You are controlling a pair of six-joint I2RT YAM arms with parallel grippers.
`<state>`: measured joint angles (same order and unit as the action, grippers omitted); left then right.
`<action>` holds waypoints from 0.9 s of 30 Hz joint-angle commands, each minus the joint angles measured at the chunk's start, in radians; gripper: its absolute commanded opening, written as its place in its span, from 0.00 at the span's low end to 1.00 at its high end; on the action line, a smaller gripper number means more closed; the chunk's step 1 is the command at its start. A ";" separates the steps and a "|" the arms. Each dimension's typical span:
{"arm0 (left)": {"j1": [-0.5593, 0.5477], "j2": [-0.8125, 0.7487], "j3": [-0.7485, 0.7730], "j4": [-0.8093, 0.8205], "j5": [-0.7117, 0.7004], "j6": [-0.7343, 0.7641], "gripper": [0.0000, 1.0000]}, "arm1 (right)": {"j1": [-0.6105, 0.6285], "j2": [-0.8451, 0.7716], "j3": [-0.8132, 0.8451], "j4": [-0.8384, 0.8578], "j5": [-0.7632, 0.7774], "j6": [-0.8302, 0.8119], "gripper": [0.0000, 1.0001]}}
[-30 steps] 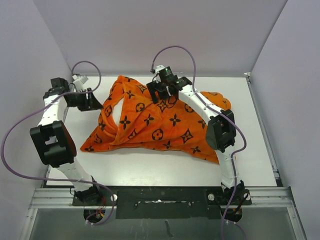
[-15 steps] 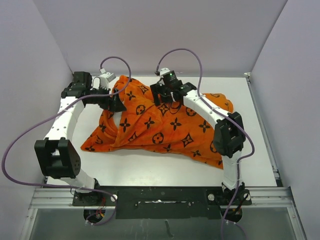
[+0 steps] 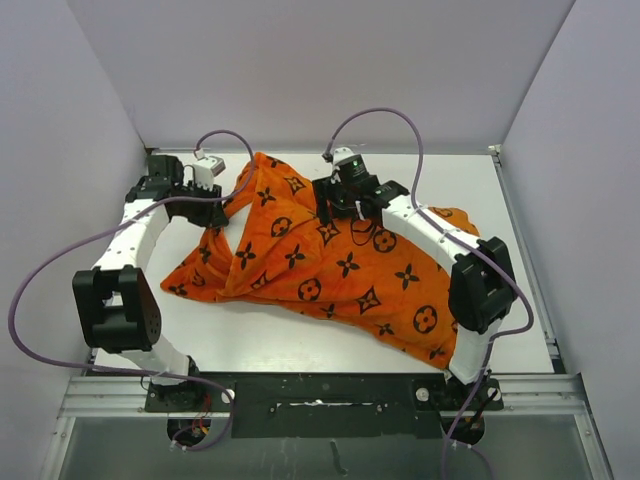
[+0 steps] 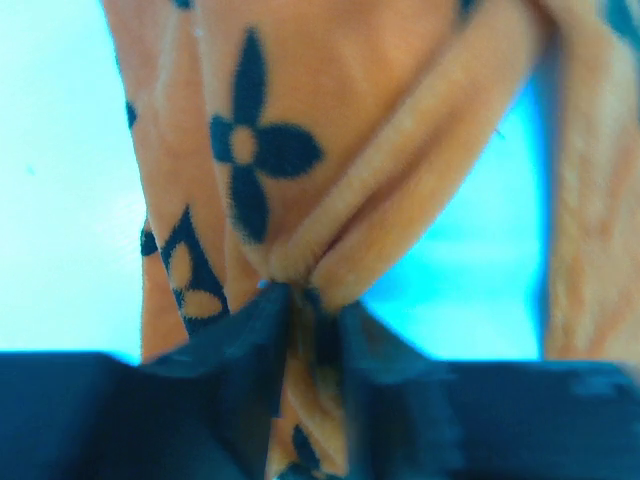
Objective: Remove the pillowcase from the pillow
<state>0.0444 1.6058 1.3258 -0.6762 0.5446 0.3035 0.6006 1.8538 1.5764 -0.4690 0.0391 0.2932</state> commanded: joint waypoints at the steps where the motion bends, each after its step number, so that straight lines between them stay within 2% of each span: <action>1: 0.009 0.107 0.011 0.149 -0.141 -0.029 0.11 | 0.016 -0.076 -0.061 -0.085 -0.032 0.009 0.67; 2: 0.012 0.131 0.022 0.166 -0.153 -0.042 0.07 | 0.009 -0.086 -0.068 -0.085 -0.045 0.004 0.69; 3: 0.014 0.157 0.043 0.158 -0.148 -0.057 0.09 | -0.005 -0.094 -0.068 -0.083 -0.073 0.000 0.72; 5: 0.014 0.215 0.110 0.092 -0.079 -0.087 0.31 | -0.054 -0.097 -0.051 -0.092 -0.137 -0.005 0.86; 6: 0.013 0.246 0.152 0.048 -0.032 -0.097 0.38 | -0.087 -0.097 -0.042 -0.094 -0.180 -0.006 0.91; 7: 0.009 0.277 0.188 0.016 0.010 -0.111 0.37 | -0.123 -0.095 -0.035 -0.089 -0.234 -0.003 0.95; 9: -0.001 0.319 0.246 -0.013 0.043 -0.134 0.16 | -0.187 -0.083 -0.021 -0.080 -0.336 -0.010 1.00; 10: -0.007 0.334 0.276 -0.015 0.042 -0.141 0.04 | -0.204 -0.071 -0.008 -0.093 -0.362 -0.029 0.98; 11: -0.010 0.344 0.313 -0.018 0.039 -0.146 0.00 | -0.206 -0.053 0.007 -0.115 -0.374 -0.061 0.98; 14: -0.012 0.365 0.474 -0.034 0.052 -0.187 0.00 | -0.164 -0.032 0.000 -0.128 -0.407 -0.126 0.98; 17: -0.017 0.414 0.728 -0.104 0.092 -0.240 0.00 | -0.090 -0.021 -0.047 -0.076 -0.401 -0.139 0.99; 21: -0.041 0.570 1.329 -0.255 0.145 -0.315 0.00 | -0.060 -0.018 -0.082 0.050 -0.401 -0.048 0.94; 23: -0.051 0.646 1.581 -0.257 0.158 -0.383 0.00 | -0.043 -0.028 -0.086 0.120 -0.372 -0.026 0.92; 24: -0.057 0.652 1.627 -0.217 0.167 -0.409 0.00 | -0.033 -0.031 -0.081 0.149 -0.349 -0.024 0.91; 25: -0.066 0.628 1.611 -0.147 0.170 -0.425 0.00 | -0.022 -0.035 -0.077 0.179 -0.333 -0.025 0.91; 27: -0.102 0.511 1.459 0.016 0.169 -0.414 0.00 | -0.009 -0.043 -0.068 0.240 -0.290 -0.025 0.90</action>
<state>-0.0257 2.2402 2.8212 -0.9623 0.6617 -0.0380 0.5465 1.8336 1.5047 -0.3599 -0.2768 0.2504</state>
